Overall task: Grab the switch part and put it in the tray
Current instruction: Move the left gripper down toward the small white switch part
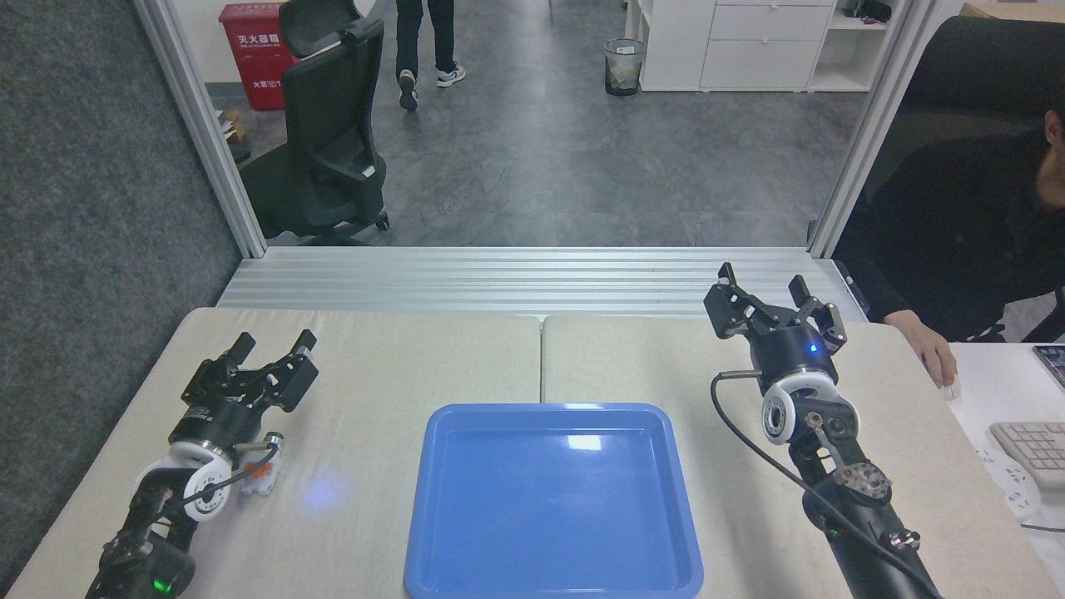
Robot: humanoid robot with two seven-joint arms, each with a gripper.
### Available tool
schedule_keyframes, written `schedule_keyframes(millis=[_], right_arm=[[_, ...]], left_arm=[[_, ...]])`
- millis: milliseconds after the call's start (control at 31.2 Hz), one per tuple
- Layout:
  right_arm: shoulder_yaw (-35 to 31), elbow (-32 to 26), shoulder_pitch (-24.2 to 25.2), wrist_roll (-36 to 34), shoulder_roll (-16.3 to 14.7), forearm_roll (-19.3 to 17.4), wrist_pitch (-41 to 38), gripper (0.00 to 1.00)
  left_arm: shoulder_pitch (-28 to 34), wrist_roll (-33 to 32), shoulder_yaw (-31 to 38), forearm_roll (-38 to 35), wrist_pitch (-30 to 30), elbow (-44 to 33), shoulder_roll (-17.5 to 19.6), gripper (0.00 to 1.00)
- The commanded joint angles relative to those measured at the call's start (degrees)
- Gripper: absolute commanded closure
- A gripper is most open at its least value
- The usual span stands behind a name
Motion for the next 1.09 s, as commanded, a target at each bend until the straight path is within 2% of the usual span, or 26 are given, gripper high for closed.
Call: schedule_keyframes(millis=[0,96,320,384,544,737,833,961,1057], right_arm=[[0.6,0.0,0.0,0.1,-0.4,0.1,0.0,0.00],[0.7,0.0,0.0,0.1,-0.5,0.1,0.1,0.00],[0.7,0.0,0.0,0.0,-0.5,0.0,0.1,0.00],[0.7,0.0,0.0,0.0,-0.5,0.0,0.1,0.00],[0.7,0.1,0.0,0.1,-0.6,0.0,0.2,0.00],[0.7,0.1,-0.1,0.2,-0.7,0.1,0.2,0.00],[0.7,0.1,-0.1,0.2,-0.7,0.1,0.2,0.00],[0.7,0.1,-0.1,0.2,-0.7,0.1,0.2,0.00],[0.7,0.1,-0.1,0.2,-0.7,0.1,0.2,0.00]], left_arm=[[0.9,-0.4,6.2,-0.8,0.3,0.4,1.2,0.00],[1.0,-0.4,6.4,-2.3,0.8,0.7,1.3,0.00],[-0.7,-0.2,6.6,-0.5,0.4,2.0,1.1,0.00],[-0.5,0.9,6.6,-1.0,0.4,0.5,0.3,0.00],[-1.0,2.6,6.2,-1.4,5.7,-3.7,0.2,0.00],[-3.3,1.3,6.0,-2.1,5.8,-4.6,0.7,0.00],[-4.3,1.3,5.9,-5.5,5.9,-4.2,0.9,0.00],[-4.5,1.2,4.4,-15.0,6.4,-4.0,0.2,0.00],[-4.5,0.9,4.2,-16.2,6.5,-3.8,-0.2,0.00]])
